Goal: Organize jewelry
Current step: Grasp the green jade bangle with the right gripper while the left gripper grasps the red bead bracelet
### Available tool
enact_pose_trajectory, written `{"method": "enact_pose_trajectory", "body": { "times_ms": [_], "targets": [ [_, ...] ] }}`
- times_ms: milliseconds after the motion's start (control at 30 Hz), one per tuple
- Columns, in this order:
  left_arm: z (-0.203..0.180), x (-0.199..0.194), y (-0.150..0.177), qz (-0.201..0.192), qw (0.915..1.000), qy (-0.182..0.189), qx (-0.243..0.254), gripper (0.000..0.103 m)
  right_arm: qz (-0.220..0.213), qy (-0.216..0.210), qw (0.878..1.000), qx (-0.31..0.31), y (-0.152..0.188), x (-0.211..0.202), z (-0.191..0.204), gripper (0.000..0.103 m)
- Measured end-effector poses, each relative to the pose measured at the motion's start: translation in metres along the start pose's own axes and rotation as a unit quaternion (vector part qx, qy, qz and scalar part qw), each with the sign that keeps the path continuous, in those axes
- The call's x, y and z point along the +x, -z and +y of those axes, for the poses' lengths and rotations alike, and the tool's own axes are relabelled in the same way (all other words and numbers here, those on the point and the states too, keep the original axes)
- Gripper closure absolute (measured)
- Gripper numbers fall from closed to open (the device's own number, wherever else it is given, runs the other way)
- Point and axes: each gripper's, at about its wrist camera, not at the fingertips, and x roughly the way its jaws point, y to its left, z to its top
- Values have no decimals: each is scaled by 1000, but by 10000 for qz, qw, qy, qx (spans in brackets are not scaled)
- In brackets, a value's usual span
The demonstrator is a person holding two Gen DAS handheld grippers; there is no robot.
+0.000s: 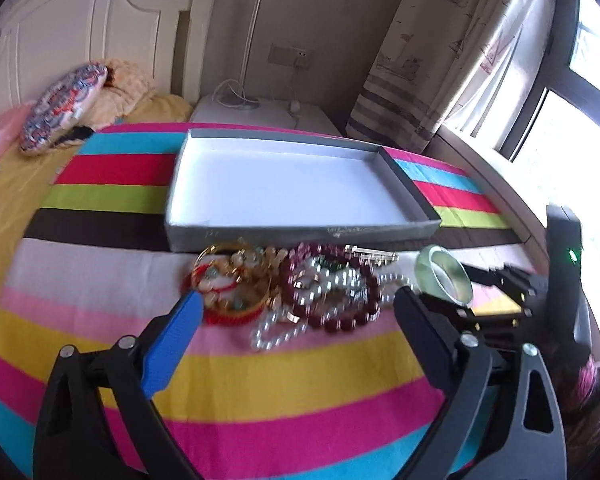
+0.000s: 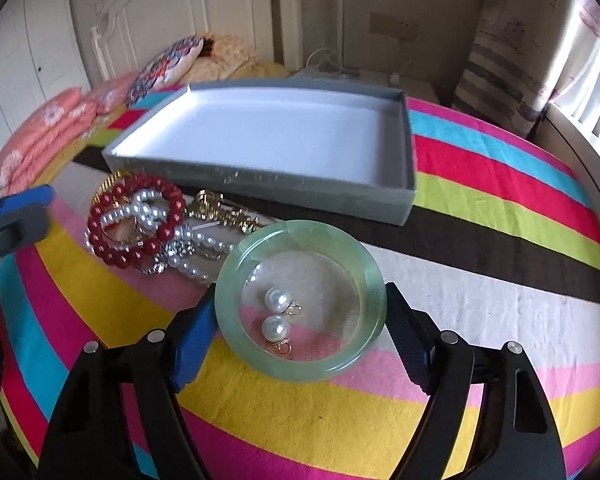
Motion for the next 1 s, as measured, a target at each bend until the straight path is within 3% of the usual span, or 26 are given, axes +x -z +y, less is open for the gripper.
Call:
{"method": "enact_pose_trajectory", "body": {
  "times_ms": [167, 400, 467, 600, 800, 1000],
  "targets": [
    [8, 26, -21, 305, 9991, 251, -169, 57, -141, -67, 9997, 183, 2, -6, -7, 26],
    [1, 49, -17, 717, 9974, -26, 66, 76, -202, -68, 9996, 171, 3, -9, -3, 26],
    [-2, 50, -14, 688, 9973, -162, 215, 88, -235, -83, 9995, 196, 3, -10, -4, 26],
    [-9, 42, -12, 519, 9980, -76, 355, 92, -386, -58, 9990, 239, 5, -15, -7, 26],
    [-31, 12, -24, 136, 9975, 354, 590, 92, -553, -108, 9977, 368, 5, -21, -13, 26],
    [-53, -2, -47, 77, 9947, 606, 823, 92, -605, -249, 9965, 524, 3, -22, -20, 26]
  ]
}}
